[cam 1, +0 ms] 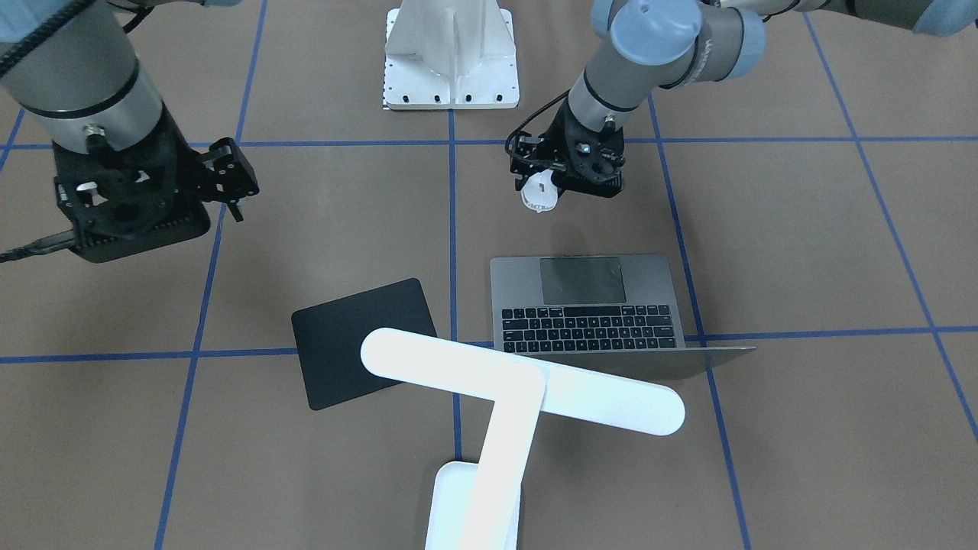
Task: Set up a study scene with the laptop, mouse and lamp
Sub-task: 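Carry the mouse onto the black pad with the left gripper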
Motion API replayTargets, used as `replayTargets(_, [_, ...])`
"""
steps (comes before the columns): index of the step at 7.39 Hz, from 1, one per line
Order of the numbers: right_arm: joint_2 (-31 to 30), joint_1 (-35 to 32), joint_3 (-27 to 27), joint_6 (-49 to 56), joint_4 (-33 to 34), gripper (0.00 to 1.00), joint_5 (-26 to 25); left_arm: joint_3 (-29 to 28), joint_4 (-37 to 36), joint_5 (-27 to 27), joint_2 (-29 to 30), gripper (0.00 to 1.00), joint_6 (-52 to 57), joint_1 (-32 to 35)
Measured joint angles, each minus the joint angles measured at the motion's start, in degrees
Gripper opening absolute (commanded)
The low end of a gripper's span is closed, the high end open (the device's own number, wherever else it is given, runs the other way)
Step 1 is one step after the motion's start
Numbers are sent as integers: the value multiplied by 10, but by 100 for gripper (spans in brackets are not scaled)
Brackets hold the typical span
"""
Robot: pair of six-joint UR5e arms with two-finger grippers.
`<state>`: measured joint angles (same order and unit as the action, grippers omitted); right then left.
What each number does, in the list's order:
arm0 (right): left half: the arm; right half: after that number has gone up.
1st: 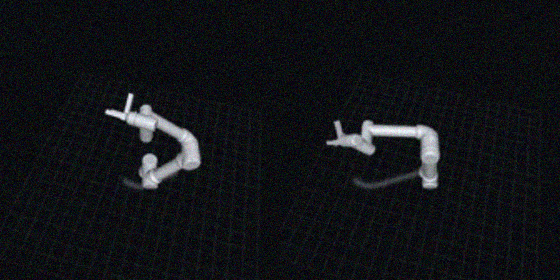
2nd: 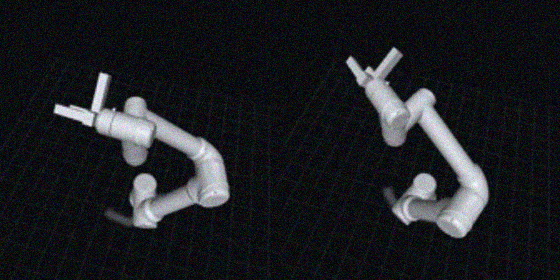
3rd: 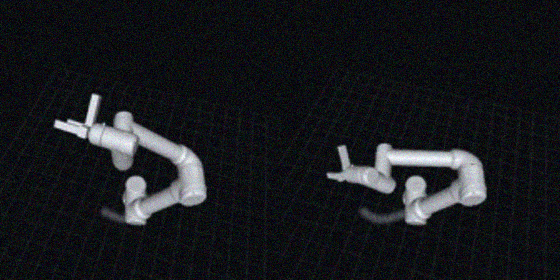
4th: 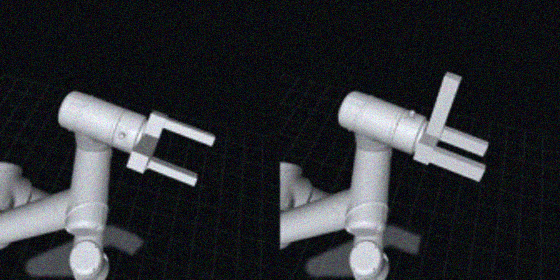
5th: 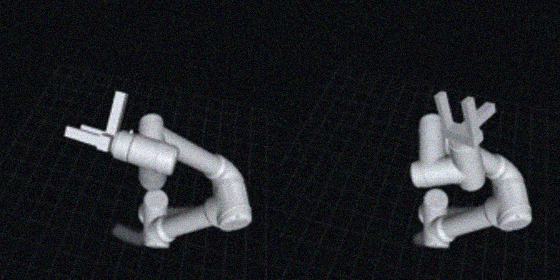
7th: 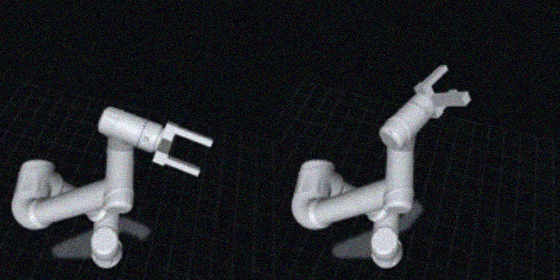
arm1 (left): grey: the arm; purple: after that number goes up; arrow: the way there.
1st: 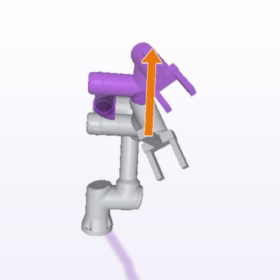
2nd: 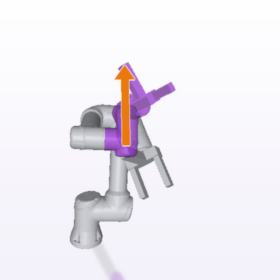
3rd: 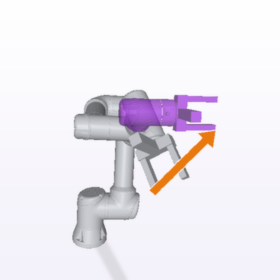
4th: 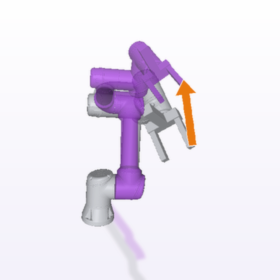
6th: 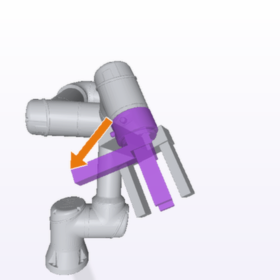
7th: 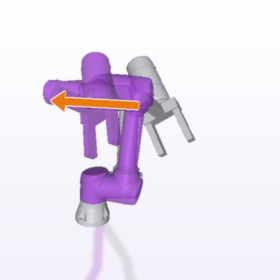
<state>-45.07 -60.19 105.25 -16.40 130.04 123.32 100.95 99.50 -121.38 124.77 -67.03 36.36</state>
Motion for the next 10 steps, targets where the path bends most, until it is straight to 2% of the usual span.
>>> replayTargets(3, [-76, -35, 45, 3, -44, 100, -1, -150, 3, 7, 134, 63, -3, 3])
replayTargets(5, [-93, -42, 47, 3, -54, 100, -2, -242, 16, 22, 206, 63, -7, 2])
replayTargets(6, [-97, -44, 47, 3, -55, 100, -2, -301, 51, 31, 240, 63, -8, 2])
replayTargets(8, [-105, -48, 45, 2, -57, 100, -2, -398, 114, 58, 290, 64, -9, -3])
replayTargets(10, [-116, -51, 45, 3, -58, 100, -3, -444, 136, 91, 315, 64, -9, -12])
